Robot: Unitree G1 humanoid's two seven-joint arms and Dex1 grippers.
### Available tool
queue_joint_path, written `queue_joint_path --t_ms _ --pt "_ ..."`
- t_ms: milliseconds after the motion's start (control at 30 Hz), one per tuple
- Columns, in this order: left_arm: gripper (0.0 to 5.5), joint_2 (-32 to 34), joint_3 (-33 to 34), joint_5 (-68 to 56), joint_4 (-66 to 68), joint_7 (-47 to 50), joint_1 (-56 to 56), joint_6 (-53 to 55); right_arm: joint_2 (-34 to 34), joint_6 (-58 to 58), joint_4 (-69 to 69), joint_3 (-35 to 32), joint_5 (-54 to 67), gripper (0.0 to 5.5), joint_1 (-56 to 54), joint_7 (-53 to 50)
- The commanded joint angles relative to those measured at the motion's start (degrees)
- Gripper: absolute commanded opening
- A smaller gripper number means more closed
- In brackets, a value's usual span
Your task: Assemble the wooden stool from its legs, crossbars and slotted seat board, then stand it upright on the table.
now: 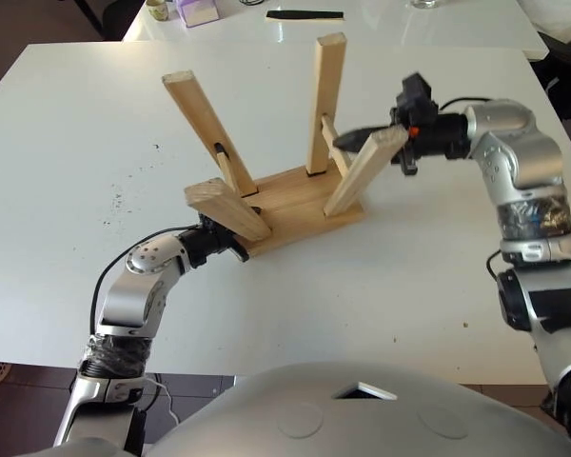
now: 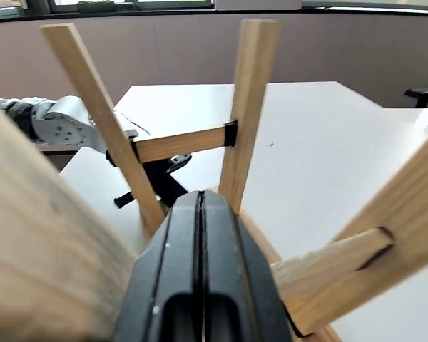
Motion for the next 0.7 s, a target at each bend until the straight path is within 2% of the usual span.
queue_joint_path --t_ms 33,133,233,300,367,433,467,567,700 --pt "0.02 0.2 -0.04 2.6 5.64 0.08 -1.8 -2.22 -3.71 5.22 -14.44 -1.37 2.67 0.0 11.35 -4.04" --pt "0.02 0.07 1.45 1.65 5.42 0.51 -1.69 -3.26 -2.06 5.25 -14.99 -4.35 2.14 0.0 12.19 -11.01" --pt "0.02 1.19 5.39 -0.93 2.05 1.08 -0.34 -1.86 -1.97 6.03 -13.38 -10.94 3.92 0.0 9.3 -17.63" --pt "0.02 2.31 10.34 -4.31 -2.17 1.72 1.58 1.16 -5.39 8.61 -15.89 -15.57 7.38 0.0 10.65 -17.41" --pt "0.02 3.54 17.5 -9.36 -6.44 1.96 4.84 4.67 -9.17 9.1 -17.53 -17.28 7.97 0.0 14.23 -15.42" --pt "0.02 5.74 22.81 -11.3 -7.99 1.21 8.21 6.6 -11.81 6.68 -17.5 -15.28 4.75 0.0 18.73 -14.41" --pt "0.02 7.74 23.25 -9.19 -6.48 0.85 9.66 6.34 -12.42 3.35 -16.43 -12.01 0.37 0.0 21.24 -15.37" --pt "0.02 12.53 18.16 -1.32 1.34 -1.91 11.72 3.07 -10.19 -3.57 -12.28 -3.93 -9.46 0.0 26.22 -20.43" --pt "0.02 12.19 11.39 1.11 2.02 -8.0 12.7 -1.53 -4.53 -4.56 -9.55 -0.29 -12.58 0.0 26.07 -26.05"
